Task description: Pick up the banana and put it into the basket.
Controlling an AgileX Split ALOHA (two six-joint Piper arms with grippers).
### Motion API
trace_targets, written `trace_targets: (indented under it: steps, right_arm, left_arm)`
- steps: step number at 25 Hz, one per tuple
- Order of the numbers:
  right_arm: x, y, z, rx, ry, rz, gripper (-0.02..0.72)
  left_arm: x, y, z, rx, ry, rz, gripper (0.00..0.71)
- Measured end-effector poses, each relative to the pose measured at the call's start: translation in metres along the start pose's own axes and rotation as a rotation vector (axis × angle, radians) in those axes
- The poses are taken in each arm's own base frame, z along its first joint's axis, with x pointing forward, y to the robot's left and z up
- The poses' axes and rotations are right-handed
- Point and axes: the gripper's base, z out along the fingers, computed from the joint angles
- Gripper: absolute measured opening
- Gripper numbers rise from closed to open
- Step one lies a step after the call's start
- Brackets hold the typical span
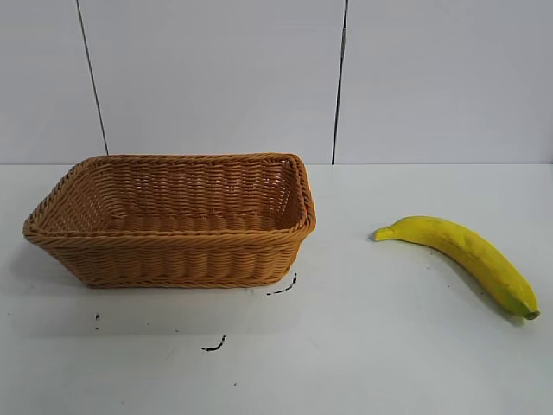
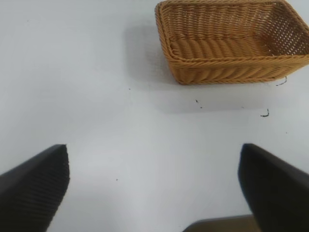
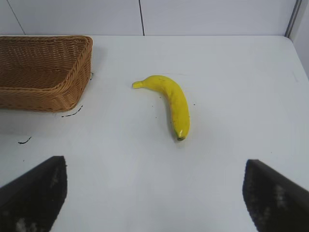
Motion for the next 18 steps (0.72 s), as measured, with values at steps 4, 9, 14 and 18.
trace_targets:
  steps: [4,9,14,18]
  right_arm:
    - [0.0,0.0,0.0,0.0,0.0,0.0,0.692]
    - [-0.001,0.0,0.001,0.003,0.013,-0.001,0.692]
    - [-0.034,-0.001,0.018,0.006,0.183,0.015,0.692]
    - [-0.07,-0.003,0.052,0.012,0.415,0.023,0.692]
  left_arm:
    - [0.0,0.0,0.0,0.0,0.0,0.0,0.69]
    - [0.0,0.0,0.0,0.0,0.0,0.0,0.69]
    - [0.0,0.0,0.0,0.0,0.0,0.0,0.69]
    - [0.0,0.0,0.0,0.0,0.0,0.0,0.69]
